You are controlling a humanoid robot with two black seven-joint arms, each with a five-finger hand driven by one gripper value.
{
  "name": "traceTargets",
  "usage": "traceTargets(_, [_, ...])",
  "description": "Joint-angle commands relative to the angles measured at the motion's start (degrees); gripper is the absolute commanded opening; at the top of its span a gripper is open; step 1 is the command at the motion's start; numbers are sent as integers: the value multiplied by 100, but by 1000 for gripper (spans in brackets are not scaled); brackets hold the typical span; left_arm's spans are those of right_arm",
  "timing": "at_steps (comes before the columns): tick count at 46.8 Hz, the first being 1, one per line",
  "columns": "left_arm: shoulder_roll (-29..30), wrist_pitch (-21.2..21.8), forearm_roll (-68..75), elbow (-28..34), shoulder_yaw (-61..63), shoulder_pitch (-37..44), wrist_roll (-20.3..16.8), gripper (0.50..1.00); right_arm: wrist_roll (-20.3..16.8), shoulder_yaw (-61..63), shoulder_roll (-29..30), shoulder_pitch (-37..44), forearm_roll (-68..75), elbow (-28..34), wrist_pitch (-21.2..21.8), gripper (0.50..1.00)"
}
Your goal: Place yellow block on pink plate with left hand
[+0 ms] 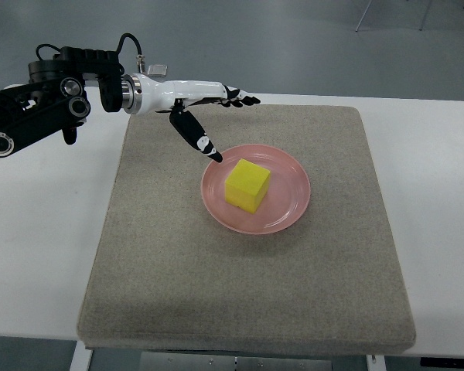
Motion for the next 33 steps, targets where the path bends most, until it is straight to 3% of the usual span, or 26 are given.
traceTargets(1, [44,2,-653,279,-92,32,6,994,1,0,0,0,0,0,0,924])
traceTargets(16, [-35,2,-3720,1501,-74,129,6,994,1,0,0,0,0,0,0,924])
traceTargets(26, [-35,-33,-4714,1757,-109,374,15,994,1,0,0,0,0,0,0,924])
traceTargets(33, [-35,-375,-5733,1932,-118,691,59,994,1,0,0,0,0,0,0,924])
